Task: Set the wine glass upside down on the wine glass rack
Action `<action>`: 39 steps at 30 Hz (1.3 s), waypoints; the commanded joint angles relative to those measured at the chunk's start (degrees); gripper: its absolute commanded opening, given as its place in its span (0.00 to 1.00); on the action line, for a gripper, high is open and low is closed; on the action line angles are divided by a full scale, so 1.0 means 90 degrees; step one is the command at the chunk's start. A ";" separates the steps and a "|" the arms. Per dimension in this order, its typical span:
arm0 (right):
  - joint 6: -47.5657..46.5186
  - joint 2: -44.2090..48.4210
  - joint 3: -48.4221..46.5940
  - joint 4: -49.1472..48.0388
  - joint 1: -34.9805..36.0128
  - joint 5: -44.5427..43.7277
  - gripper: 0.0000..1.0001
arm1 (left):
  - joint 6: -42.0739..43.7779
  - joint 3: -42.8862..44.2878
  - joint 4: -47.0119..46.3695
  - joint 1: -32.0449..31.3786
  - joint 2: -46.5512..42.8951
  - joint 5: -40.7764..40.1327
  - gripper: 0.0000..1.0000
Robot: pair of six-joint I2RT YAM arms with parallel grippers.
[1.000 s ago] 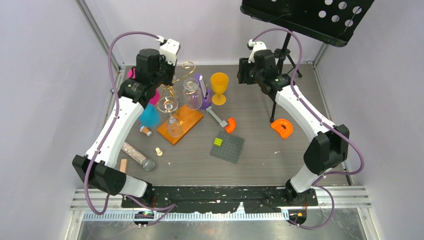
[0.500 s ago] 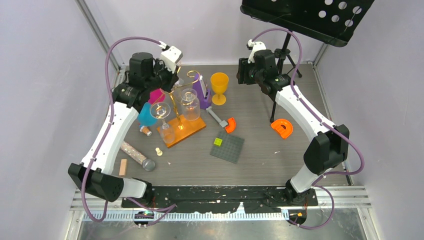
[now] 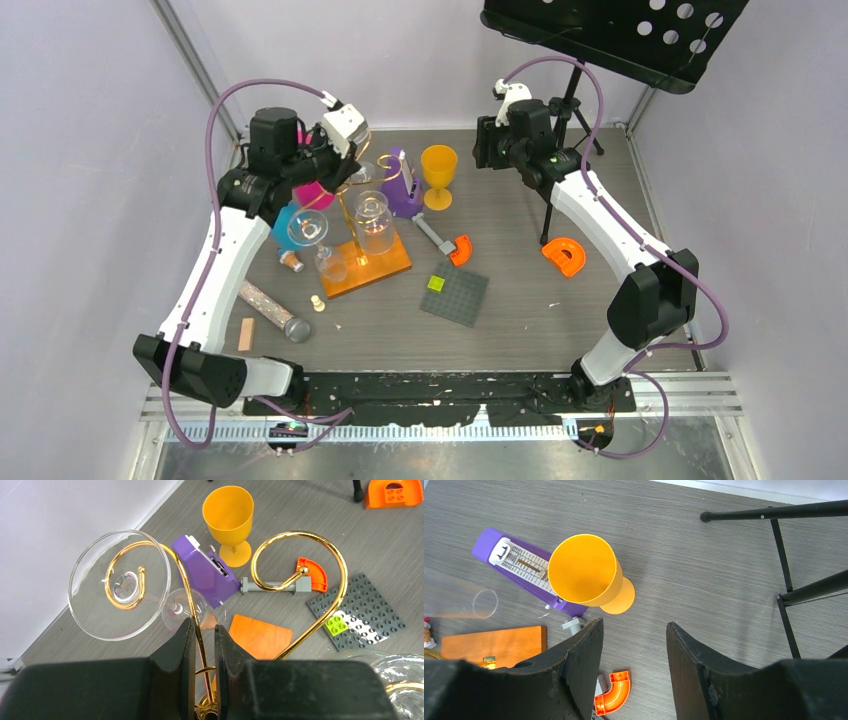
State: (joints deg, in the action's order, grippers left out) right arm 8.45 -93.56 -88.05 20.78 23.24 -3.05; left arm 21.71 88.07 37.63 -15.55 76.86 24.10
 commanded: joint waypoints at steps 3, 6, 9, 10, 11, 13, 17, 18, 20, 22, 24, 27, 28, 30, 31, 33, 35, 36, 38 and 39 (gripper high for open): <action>-0.0048 0.0231 -0.0119 -0.0194 0.0000 0.0073 0.56 | 0.0560 -0.0001 0.0956 0.0141 -0.0056 0.0721 0.00; -0.0049 0.0221 -0.0119 -0.0189 -0.0005 0.0090 0.56 | 0.0756 -0.0014 0.1069 0.0155 -0.0095 0.0943 0.00; -0.0047 0.0205 -0.0119 -0.0197 -0.0007 0.0105 0.56 | 0.0857 -0.0021 0.1131 0.0165 -0.0112 0.0997 0.00; -0.0049 0.0203 -0.0124 -0.0203 -0.0005 0.0110 0.56 | 0.0859 -0.0025 0.1123 0.0168 -0.0117 0.0988 0.00; -0.0050 0.0193 -0.0135 -0.0201 0.0003 0.0125 0.56 | 0.0859 -0.0037 0.1110 0.0175 -0.0115 0.0962 0.00; -0.0044 0.0182 -0.0154 -0.0199 -0.0004 0.0142 0.56 | 0.0810 -0.0046 0.1063 0.0175 -0.0122 0.0873 0.00; -0.0042 0.0173 -0.0168 -0.0200 -0.0010 0.0161 0.56 | 0.0659 -0.0092 0.0952 0.0175 -0.0152 0.0722 0.07; -0.0041 0.0172 -0.0168 -0.0202 -0.0007 0.0170 0.56 | 0.0654 -0.0054 0.0982 0.0175 -0.0153 0.0713 0.09; -0.0035 0.0170 -0.0181 -0.0204 -0.0005 0.0182 0.56 | 0.0628 -0.0005 0.1005 0.0172 -0.0174 0.0698 0.12; -0.0040 0.0139 -0.0209 -0.0208 -0.0005 0.0222 0.56 | 0.0645 -0.0001 0.0979 0.0180 -0.0220 0.0704 0.12; -0.0043 0.0120 -0.0246 -0.0184 -0.0010 0.0246 0.56 | 0.0763 0.0028 0.1038 0.0198 -0.0231 0.0834 0.11; -0.0095 0.0106 -0.0334 -0.0126 -0.0005 0.0252 0.56 | 0.0967 0.0256 0.1335 0.0285 -0.0124 0.1274 0.10; -0.0106 0.0111 -0.0339 -0.0103 -0.0005 0.0251 0.56 | 0.1026 0.0390 0.1467 0.0327 -0.0006 0.1403 0.10; -0.0133 0.0125 -0.0350 -0.0079 0.0000 0.0248 0.56 | 0.1157 0.0620 0.1748 0.0378 0.0166 0.1659 0.10; -0.0139 0.0133 -0.0345 -0.0076 -0.0003 0.0250 0.56 | 0.1235 0.0749 0.1907 0.0402 0.0266 0.1764 0.09; -0.0150 0.0148 -0.0341 -0.0058 -0.0004 0.0232 0.56 | 0.1388 0.0942 0.2174 0.0418 0.0408 0.2000 0.09; -0.0156 0.0159 -0.0327 -0.0058 -0.0005 0.0211 0.56 | 0.1464 0.1043 0.2298 0.0424 0.0492 0.2167 0.09; -0.0157 0.0168 -0.0322 -0.0055 -0.0007 0.0202 0.56 | 0.1468 0.1060 0.2315 0.0428 0.0515 0.2235 0.09; -0.0157 0.0178 -0.0308 -0.0053 -0.0005 0.0195 0.56 | 0.1481 0.1073 0.2326 0.0428 0.0524 0.2312 0.09; -0.0150 0.0179 -0.0301 -0.0053 -0.0005 0.0186 0.56 | 0.1477 0.1061 0.2326 0.0429 0.0518 0.2308 0.09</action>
State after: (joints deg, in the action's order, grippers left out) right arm 7.64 -93.58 -88.51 21.52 23.24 -1.34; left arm 32.49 96.66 52.66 -12.03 80.64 39.57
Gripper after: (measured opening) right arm 0.560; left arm 0.106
